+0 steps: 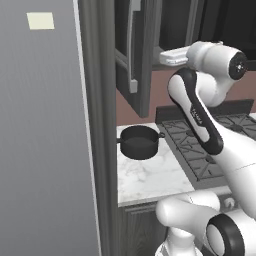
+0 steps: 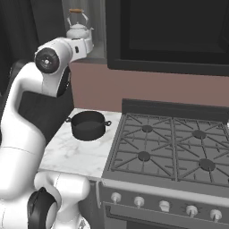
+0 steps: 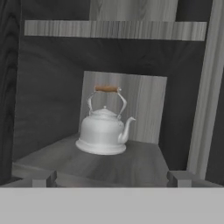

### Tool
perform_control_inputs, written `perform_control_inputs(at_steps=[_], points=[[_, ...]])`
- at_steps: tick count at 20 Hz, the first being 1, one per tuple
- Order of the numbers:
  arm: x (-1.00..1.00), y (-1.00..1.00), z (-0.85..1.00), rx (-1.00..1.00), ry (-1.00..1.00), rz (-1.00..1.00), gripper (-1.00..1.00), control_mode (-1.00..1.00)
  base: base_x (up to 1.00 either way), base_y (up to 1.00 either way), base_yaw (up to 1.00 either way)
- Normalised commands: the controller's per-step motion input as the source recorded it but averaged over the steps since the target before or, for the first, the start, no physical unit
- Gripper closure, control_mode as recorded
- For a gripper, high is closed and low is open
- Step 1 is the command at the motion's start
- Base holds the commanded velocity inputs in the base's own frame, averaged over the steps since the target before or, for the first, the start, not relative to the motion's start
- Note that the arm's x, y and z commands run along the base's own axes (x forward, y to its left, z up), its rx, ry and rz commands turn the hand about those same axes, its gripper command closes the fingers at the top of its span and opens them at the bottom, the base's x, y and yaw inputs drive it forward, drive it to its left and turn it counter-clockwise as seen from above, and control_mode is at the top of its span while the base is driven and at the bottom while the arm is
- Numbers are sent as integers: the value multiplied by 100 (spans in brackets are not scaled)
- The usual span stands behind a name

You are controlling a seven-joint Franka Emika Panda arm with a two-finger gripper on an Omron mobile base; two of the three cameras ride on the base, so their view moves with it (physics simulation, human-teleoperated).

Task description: Pick the kettle from the cabinet and place it on a stove burner. Then pick the pot from the counter and place it on another stove burner. Finally, turn both burners on.

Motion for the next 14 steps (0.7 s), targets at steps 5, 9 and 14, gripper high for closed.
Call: perform_control_inputs(at_steps=[5, 9, 14], points=[[3, 0, 1, 0, 0, 1, -100, -100, 0, 0, 0], [5, 0, 0, 0, 0, 0, -100, -100, 0, 0, 0], [21, 0, 0, 0, 0, 0, -100, -100, 0, 0, 0]])
